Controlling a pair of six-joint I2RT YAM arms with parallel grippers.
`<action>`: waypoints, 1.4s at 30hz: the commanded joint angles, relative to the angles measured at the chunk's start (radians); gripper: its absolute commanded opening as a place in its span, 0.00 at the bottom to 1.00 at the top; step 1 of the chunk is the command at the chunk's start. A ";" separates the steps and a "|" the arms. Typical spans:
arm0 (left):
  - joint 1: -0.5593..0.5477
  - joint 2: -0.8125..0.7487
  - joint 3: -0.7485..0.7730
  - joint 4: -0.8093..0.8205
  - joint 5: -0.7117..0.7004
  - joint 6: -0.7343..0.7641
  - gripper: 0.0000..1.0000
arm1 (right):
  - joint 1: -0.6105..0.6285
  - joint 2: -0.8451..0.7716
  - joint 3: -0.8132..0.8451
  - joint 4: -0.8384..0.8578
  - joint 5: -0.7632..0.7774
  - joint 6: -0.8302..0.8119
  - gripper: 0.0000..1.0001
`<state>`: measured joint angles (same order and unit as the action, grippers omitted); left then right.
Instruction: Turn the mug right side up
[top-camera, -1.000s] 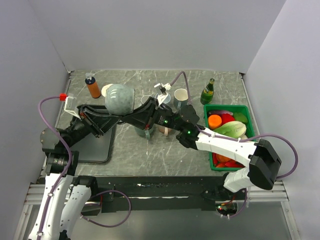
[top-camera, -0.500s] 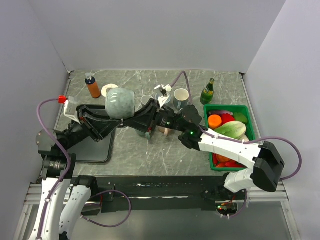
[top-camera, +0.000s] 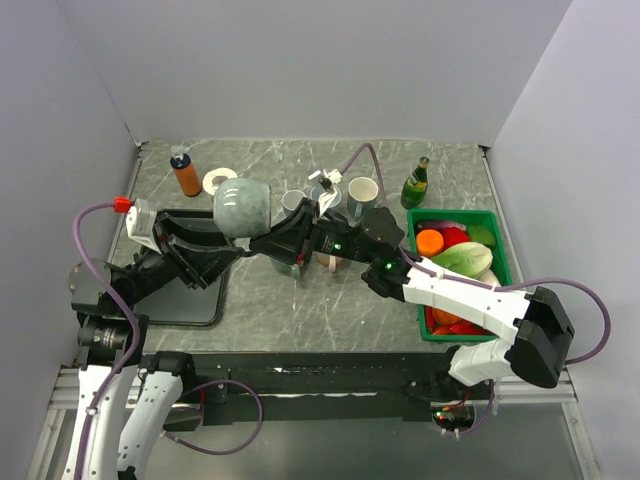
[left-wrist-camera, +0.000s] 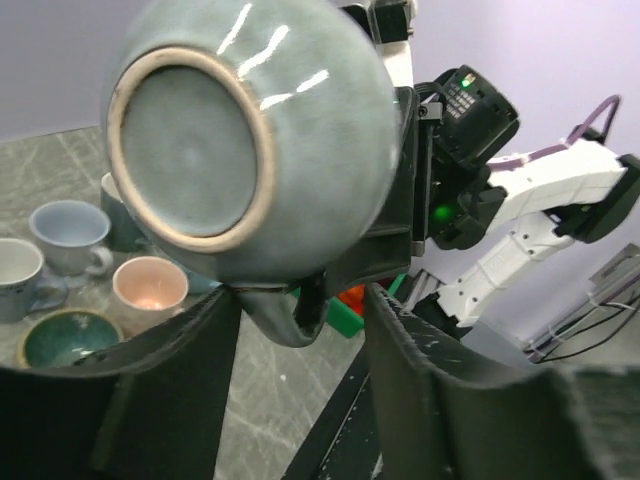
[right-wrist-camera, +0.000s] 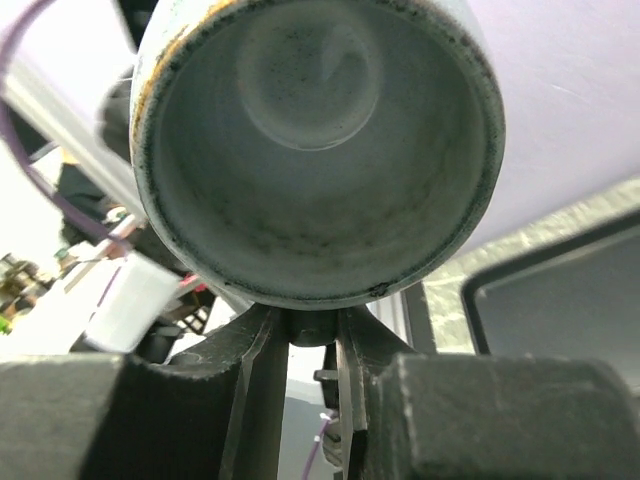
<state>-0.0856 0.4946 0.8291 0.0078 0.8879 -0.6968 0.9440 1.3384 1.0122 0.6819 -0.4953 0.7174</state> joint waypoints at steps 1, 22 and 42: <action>0.003 -0.036 0.137 -0.107 -0.081 0.132 0.64 | -0.016 -0.015 0.074 -0.172 0.156 -0.094 0.00; 0.003 0.010 0.472 -0.476 -0.555 0.295 0.96 | 0.006 0.142 0.055 -0.348 0.256 -0.098 0.00; 0.003 0.032 0.426 -0.500 -0.598 0.287 0.96 | 0.076 0.347 0.124 -0.337 0.449 -0.191 0.00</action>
<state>-0.0837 0.5144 1.2549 -0.4992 0.3092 -0.4053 0.9955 1.6939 1.0454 0.1989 -0.1394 0.6003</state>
